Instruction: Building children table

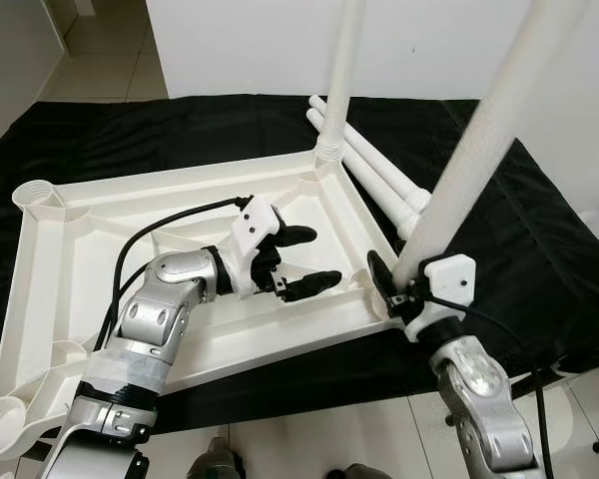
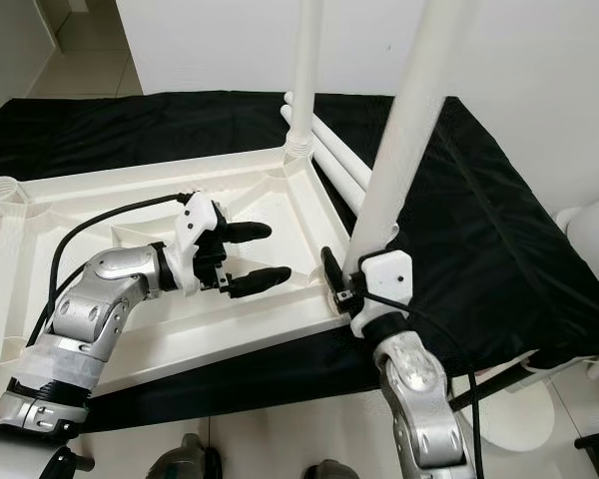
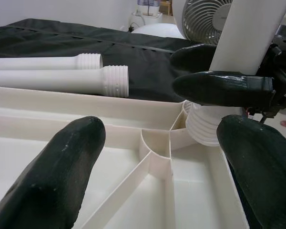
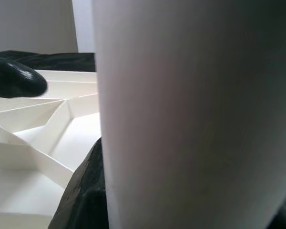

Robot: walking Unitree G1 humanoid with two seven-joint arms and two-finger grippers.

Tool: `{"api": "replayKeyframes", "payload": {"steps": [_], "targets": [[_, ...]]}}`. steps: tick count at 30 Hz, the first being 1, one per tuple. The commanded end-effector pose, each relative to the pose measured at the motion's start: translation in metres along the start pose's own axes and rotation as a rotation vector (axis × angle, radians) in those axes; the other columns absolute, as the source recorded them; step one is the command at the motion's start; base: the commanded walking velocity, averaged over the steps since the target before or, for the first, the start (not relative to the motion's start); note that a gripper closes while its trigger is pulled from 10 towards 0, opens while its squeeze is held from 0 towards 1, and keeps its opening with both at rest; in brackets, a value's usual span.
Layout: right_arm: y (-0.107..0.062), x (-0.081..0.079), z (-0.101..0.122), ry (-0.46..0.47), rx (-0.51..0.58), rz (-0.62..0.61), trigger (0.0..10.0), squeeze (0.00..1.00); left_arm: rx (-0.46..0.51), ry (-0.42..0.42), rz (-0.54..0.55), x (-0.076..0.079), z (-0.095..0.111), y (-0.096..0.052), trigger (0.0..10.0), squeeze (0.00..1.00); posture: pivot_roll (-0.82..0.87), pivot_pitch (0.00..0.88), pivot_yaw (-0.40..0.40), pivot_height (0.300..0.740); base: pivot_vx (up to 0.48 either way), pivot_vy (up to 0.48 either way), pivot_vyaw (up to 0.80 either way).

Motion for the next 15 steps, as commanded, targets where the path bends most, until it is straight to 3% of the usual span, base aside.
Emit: {"api": "replayKeyframes", "payload": {"steps": [1, 7, 15], "targets": [[-0.005, 0.008, -0.015, 0.046, -0.056, -0.042, 10.0, 0.00, -0.010, -0.008, -0.054, 0.008, -0.001, 0.001, 10.0, 0.00, 0.03, 0.030, -0.014, 0.740, 0.000, 0.000, 0.00], [-0.006, 0.023, -0.014, 0.160, -0.039, -0.128, 10.0, 0.00, -0.012, -0.012, -0.049, 0.008, 0.000, 0.002, 10.0, 0.00, 0.02, 0.033, -0.010, 0.740, 0.000, 0.000, 0.00], [-0.010, 0.026, -0.017, 0.151, -0.054, -0.129, 10.0, 0.00, -0.021, -0.017, -0.067, 0.012, -0.002, 0.003, 10.0, 0.00, 0.01, 0.031, -0.002, 0.740, 0.000, 0.000, 0.00]]}}
Point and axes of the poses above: a point about 5 cm out from each wrist's last joint towards the gripper, its own y axis pointing out of the wrist towards the gripper, its own z axis along the axis of the wrist's last joint, x = y × z, the point moved 5 cm from there along y, pointing out of the wrist towards the gripper, and after that the axes turned 8 degrees about -y, right-handed, at the moved point
